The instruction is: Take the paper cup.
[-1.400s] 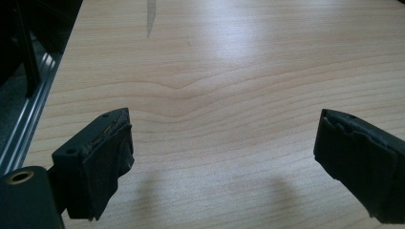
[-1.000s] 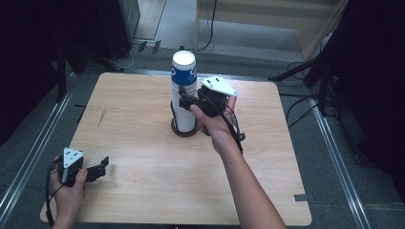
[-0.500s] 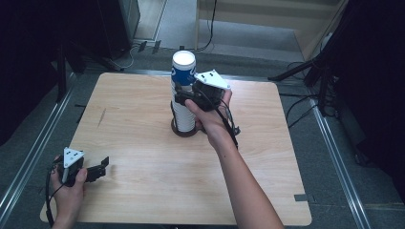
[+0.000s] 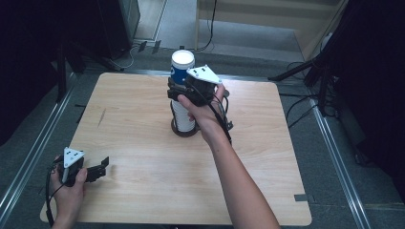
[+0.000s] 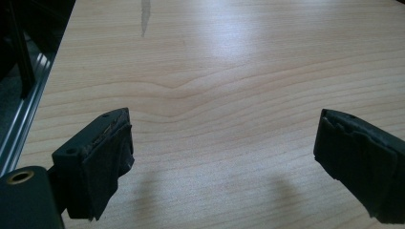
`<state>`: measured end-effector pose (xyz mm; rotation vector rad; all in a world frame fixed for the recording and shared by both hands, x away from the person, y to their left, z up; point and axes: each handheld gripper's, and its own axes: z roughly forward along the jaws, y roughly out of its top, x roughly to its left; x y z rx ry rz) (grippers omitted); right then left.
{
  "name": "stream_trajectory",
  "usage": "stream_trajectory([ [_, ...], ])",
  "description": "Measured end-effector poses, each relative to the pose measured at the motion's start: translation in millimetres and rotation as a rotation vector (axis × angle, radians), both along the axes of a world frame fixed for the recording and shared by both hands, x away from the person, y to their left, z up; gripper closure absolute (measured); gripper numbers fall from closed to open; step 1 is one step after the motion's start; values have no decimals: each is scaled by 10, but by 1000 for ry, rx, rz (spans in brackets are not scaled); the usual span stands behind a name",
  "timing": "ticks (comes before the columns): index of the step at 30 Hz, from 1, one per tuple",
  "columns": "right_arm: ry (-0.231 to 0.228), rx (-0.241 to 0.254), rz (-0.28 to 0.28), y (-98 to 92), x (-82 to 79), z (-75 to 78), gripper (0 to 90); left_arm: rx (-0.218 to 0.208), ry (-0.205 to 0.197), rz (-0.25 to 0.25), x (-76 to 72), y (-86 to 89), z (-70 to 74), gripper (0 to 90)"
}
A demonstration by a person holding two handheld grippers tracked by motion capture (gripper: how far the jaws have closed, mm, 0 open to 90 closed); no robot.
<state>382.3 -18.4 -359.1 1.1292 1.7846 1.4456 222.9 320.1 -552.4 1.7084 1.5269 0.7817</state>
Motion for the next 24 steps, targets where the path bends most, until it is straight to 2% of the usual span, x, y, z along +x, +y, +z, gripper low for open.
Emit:
stream_trajectory([
  [4,-1,-8,-9,21,32,-19,121,2,2,-1,1,0,0,68],
  [16,-3,30,-45,50,131,-58,129,2,4,-2,1,-1,0,69],
  [24,-16,44,-37,52,140,-66,149,3,7,-3,3,0,1,69],
])
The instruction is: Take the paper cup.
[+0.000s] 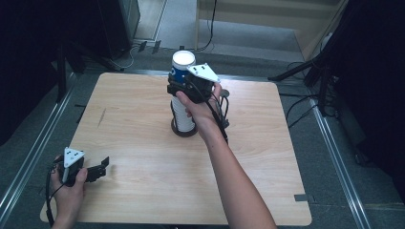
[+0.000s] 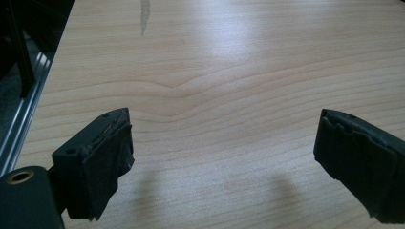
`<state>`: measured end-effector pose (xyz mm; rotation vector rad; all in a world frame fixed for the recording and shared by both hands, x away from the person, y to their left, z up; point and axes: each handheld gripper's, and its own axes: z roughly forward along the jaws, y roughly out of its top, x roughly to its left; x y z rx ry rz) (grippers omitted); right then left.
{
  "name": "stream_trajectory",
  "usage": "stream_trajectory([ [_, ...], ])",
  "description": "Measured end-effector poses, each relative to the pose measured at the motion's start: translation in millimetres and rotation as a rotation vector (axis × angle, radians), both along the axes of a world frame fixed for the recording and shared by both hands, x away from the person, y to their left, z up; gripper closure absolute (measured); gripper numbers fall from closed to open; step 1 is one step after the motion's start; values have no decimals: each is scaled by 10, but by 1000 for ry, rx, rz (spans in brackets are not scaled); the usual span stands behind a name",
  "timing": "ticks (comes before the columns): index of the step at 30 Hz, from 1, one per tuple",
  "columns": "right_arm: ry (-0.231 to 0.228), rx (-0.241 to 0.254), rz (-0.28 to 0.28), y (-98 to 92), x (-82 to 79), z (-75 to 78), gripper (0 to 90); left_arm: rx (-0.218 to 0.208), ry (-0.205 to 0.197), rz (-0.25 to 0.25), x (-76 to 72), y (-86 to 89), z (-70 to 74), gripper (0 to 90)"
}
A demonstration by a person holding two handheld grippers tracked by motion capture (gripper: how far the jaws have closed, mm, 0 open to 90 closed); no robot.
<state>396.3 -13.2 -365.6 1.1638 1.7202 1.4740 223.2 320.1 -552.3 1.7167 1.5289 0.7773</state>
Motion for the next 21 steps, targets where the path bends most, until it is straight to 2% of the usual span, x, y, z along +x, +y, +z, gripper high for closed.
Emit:
stream_trajectory([
  [21,-15,-21,20,-14,-17,30,185,-1,2,-1,3,-1,-1,69],
])
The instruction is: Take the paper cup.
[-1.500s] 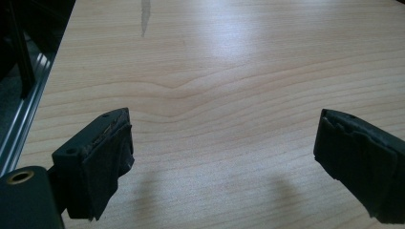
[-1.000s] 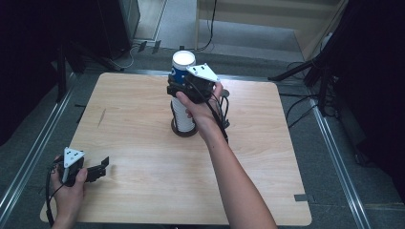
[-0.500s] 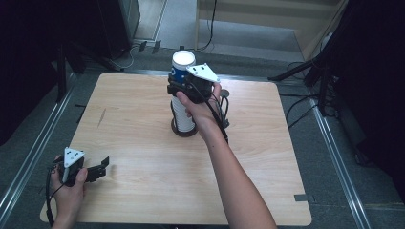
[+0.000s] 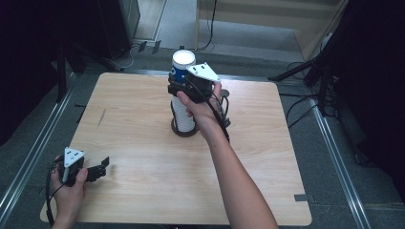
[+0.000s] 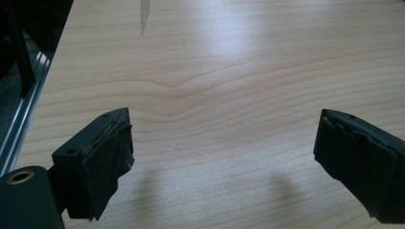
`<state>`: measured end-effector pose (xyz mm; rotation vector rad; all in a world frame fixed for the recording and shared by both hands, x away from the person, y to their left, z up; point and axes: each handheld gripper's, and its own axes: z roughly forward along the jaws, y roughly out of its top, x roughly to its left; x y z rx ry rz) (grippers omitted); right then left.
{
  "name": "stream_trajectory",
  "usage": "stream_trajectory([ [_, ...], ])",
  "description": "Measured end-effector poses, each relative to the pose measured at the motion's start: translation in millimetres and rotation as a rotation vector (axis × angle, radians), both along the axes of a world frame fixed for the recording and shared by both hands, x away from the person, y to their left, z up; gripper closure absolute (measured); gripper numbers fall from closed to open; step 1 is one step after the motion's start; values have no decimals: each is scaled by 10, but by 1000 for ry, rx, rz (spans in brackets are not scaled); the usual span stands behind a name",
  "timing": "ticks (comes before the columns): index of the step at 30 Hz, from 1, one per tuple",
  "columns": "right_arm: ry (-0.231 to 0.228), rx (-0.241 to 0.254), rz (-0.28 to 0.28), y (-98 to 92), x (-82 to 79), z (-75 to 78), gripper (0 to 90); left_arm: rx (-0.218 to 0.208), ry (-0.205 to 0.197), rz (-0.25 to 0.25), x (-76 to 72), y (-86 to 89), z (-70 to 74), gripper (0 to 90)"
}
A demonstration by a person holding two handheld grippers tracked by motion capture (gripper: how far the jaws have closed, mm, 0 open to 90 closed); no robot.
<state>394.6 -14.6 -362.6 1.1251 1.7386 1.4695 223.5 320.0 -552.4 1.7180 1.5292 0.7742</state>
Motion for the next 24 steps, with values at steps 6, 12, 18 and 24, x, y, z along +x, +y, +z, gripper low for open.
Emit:
stream_trajectory([
  [6,-4,-8,1,2,2,26,190,-2,0,1,0,0,0,69],
  [12,-19,-23,-7,15,-5,100,193,-1,0,1,1,2,0,69],
  [18,-34,-17,-8,8,-8,205,193,-2,0,0,1,3,0,69],
  [24,-43,-24,-14,17,-15,276,193,-2,-1,0,2,1,-1,69],
])
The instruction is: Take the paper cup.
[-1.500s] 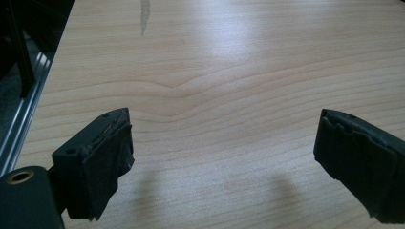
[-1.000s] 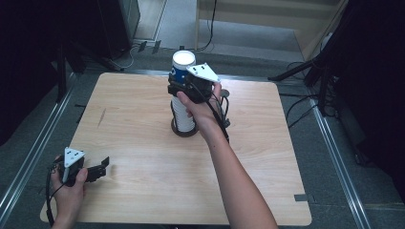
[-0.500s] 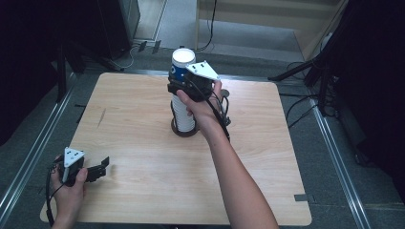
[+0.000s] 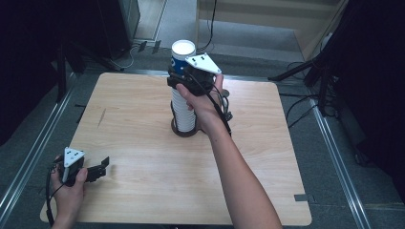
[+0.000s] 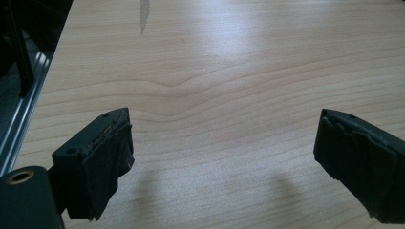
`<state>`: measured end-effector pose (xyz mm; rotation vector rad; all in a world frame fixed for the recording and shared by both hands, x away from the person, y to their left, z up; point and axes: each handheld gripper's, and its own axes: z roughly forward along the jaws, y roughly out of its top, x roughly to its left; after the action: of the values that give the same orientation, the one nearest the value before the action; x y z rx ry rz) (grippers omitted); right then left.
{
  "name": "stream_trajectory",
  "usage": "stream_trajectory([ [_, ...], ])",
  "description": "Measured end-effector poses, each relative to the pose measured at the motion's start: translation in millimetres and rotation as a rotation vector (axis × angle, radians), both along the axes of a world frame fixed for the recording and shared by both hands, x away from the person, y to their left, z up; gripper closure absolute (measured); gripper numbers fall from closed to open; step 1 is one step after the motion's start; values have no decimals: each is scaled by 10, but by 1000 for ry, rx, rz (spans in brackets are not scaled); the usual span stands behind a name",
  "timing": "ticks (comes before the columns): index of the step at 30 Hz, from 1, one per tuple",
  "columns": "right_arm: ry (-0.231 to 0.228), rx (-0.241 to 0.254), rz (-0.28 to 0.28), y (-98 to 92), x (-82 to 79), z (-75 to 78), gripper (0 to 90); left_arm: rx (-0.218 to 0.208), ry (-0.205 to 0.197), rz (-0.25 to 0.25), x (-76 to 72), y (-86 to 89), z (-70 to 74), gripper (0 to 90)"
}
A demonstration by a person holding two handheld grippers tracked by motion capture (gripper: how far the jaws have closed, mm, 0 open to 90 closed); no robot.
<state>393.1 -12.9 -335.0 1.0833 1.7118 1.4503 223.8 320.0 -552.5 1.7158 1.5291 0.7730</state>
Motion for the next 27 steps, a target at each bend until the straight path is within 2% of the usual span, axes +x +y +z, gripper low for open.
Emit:
stream_trajectory([
  [27,-42,33,-3,-75,-31,326,193,0,0,-2,0,-1,0,69],
])
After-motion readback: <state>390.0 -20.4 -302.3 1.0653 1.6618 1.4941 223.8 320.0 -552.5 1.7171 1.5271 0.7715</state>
